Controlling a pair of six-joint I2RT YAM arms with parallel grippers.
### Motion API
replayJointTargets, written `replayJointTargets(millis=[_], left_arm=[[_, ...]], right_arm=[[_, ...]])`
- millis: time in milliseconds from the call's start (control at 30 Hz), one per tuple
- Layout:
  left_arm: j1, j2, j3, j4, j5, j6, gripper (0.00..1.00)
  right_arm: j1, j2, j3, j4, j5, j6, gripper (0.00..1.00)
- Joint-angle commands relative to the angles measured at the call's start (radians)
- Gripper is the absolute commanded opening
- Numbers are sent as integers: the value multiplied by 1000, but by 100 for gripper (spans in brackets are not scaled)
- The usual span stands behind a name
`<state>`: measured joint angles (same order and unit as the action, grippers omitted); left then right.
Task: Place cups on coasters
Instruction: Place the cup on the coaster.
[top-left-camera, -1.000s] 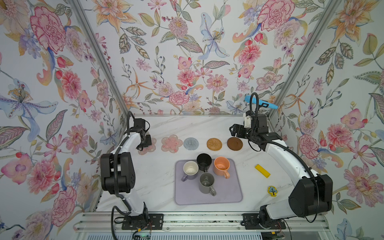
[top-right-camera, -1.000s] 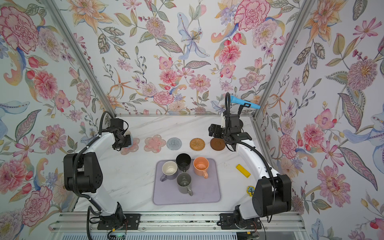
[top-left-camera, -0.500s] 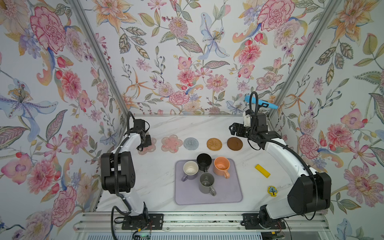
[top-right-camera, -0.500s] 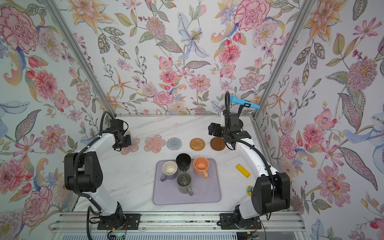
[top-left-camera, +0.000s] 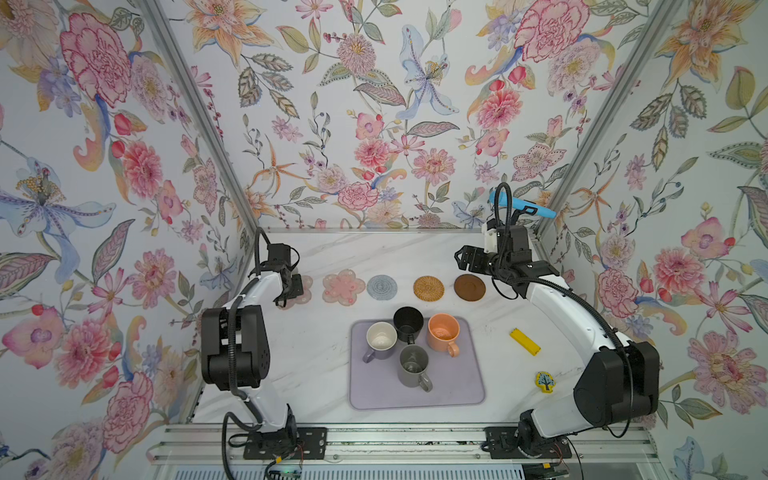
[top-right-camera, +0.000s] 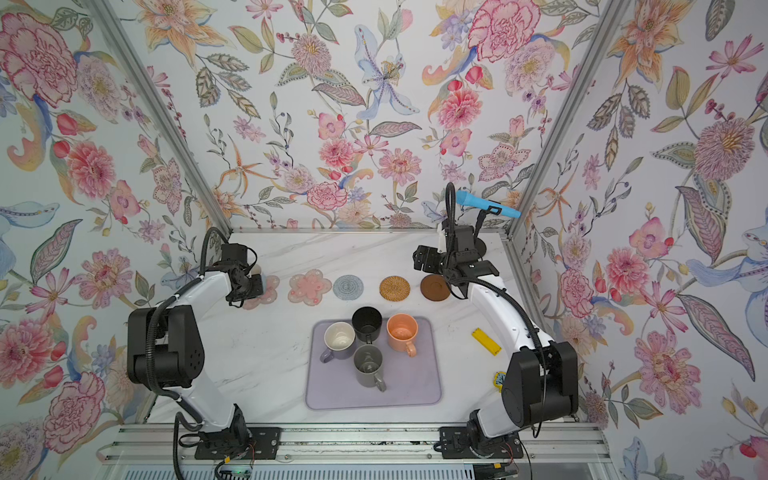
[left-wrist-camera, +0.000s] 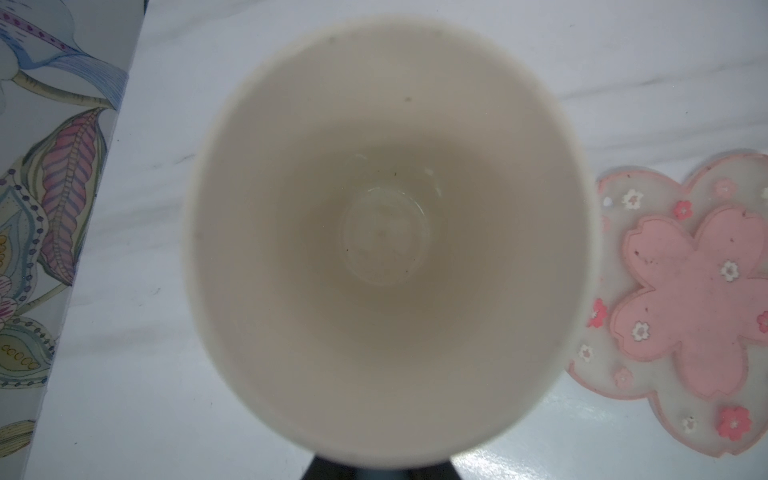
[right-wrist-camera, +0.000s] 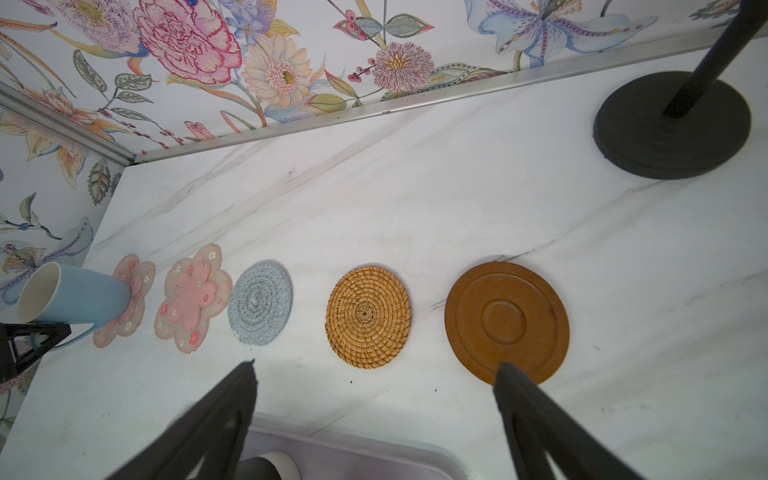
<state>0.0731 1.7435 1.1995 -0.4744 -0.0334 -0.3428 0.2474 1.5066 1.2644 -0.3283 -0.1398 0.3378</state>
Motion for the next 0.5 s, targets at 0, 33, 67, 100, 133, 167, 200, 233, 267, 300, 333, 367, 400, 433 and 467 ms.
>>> replayJointTargets(millis=[0, 33, 67, 100, 133, 167, 200, 233, 267, 300, 333, 367, 400, 433, 467], left_arm=[[10, -36, -32, 27, -13, -13, 0], [10, -38, -38, 28, -16, -14, 2], [10, -40, -46, 29, -15, -16, 2], [10, -41, -50, 29, -16, -16, 2], [10, -42, -55, 29, -16, -17, 2], [10, -41, -58, 29, -16, -18, 2], [10, -41, -61, 31, -16, -20, 4], [9, -43, -64, 30, -16, -21, 5], [10, -42, -66, 30, -17, -23, 7], [10, -42, -68, 32, -16, -24, 9], [10, -42, -67, 31, -15, -26, 11], [10, -42, -69, 30, -14, -28, 12], [10, -44, -70, 31, -11, -30, 14], [9, -46, -72, 31, -10, -29, 16], [10, -47, -74, 31, -10, -29, 21]], right_arm=[[8, 6, 23, -12, -7, 9, 91], [9, 6, 23, -12, -20, 5, 90], [10, 8, 25, -12, -41, -2, 89], [12, 10, 27, -10, -84, -21, 89], [13, 12, 30, -12, -118, -42, 88], [19, 12, 31, -12, -143, -61, 88], [24, 11, 32, -16, -158, -77, 89], [28, 10, 34, -22, -168, -87, 89], [32, 10, 35, -32, -172, -96, 89], [36, 10, 37, -40, -175, -102, 89], [39, 8, 36, -47, -175, -106, 89], [42, 6, 32, -51, -173, -109, 89], [46, -1, 25, -51, -170, -109, 89], [47, -6, 20, -50, -167, -109, 89], [48, -14, 12, -51, -161, -110, 89]])
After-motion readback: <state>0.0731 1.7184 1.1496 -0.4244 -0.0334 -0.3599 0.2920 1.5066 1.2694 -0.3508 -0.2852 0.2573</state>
